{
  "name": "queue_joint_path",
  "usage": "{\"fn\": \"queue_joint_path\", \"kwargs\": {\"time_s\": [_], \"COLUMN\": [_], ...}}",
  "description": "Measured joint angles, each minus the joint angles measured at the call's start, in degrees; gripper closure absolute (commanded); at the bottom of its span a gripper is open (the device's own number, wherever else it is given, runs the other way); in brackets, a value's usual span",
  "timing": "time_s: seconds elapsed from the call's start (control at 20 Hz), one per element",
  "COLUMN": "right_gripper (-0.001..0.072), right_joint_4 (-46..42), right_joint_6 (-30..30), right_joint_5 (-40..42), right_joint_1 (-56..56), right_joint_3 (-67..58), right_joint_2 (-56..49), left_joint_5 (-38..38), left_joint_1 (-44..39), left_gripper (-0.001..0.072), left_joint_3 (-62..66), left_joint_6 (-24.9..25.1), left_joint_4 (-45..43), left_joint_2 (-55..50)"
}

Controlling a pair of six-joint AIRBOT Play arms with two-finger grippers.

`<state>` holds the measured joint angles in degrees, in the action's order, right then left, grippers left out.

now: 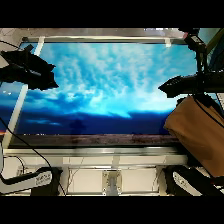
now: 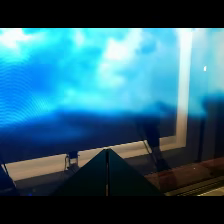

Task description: Fold the clothes and pants, and hang the long-sleeved shirts on hangers.

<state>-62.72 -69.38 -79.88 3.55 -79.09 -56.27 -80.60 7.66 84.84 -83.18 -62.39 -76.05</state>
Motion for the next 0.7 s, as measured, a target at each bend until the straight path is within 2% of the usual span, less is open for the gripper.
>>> {"fn": "queue_joint_path", "kwargs": {"time_s": [0.55, 0.7], "right_gripper": [0.0699, 0.0699], "right_joint_4": [-0.04, -0.07], "right_joint_6": [0.02, 0.02], "right_joint_5": [0.00, 0.00], "right_joint_1": [0.04, 0.04], "right_joint_3": [0.00, 0.00], "right_joint_2": [0.00, -0.02], "left_joint_5": [0.00, 3.50], "left_joint_1": [-0.02, 0.00], "left_gripper": [0.0661, 0.0656], "left_joint_3": [0.00, 0.00], "left_joint_6": [0.00, 0.00], "left_joint_4": [0.11, -0.02], "left_joint_2": [0.00, -0.39]}}
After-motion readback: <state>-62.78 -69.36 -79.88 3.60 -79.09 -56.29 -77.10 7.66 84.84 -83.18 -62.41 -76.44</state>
